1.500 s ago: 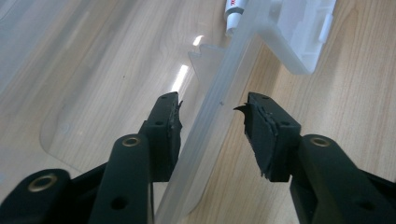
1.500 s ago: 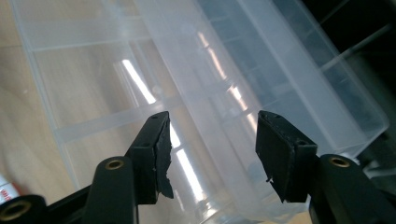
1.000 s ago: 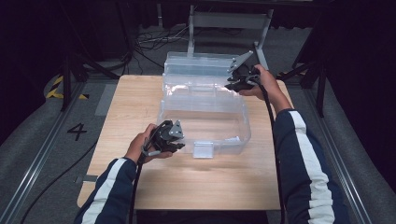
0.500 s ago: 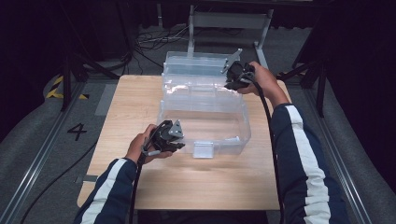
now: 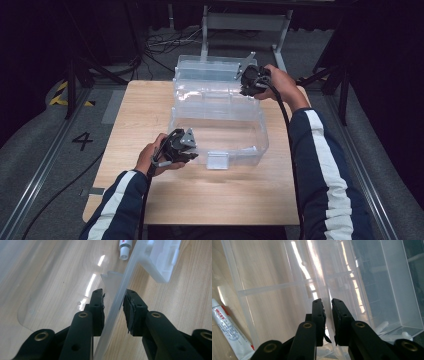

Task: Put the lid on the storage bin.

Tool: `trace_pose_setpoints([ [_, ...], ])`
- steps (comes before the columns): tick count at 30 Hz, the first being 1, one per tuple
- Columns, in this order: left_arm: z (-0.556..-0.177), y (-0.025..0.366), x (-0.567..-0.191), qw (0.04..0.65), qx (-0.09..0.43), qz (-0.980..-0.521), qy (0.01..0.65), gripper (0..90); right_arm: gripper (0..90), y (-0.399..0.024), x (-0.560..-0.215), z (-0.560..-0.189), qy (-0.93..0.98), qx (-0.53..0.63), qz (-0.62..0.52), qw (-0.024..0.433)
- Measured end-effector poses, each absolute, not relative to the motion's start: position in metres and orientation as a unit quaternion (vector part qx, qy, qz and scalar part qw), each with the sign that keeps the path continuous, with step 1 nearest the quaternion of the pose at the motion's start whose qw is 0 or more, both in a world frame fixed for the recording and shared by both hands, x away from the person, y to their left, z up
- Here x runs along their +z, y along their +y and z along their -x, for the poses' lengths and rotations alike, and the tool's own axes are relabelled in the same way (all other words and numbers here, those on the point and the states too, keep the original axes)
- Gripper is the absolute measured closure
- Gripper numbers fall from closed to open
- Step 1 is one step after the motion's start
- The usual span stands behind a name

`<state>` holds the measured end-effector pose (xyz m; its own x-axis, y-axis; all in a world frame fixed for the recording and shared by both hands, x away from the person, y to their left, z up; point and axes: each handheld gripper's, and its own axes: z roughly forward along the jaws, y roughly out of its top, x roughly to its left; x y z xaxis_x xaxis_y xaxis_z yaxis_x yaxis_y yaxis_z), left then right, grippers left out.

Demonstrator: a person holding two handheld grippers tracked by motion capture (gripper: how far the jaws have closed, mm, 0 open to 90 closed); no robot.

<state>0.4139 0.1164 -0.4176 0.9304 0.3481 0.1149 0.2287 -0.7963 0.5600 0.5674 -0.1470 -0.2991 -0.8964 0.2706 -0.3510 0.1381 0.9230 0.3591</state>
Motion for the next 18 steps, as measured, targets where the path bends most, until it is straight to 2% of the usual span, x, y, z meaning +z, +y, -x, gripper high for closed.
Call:
trace_pose_setpoints([
  [18,-0.4134,0.1143,-0.4179,0.273,0.106,-0.942,0.163,68.2,84.6,-0.1447,-0.2946,-0.5579,0.963,0.154,-0.096,0.200],
])
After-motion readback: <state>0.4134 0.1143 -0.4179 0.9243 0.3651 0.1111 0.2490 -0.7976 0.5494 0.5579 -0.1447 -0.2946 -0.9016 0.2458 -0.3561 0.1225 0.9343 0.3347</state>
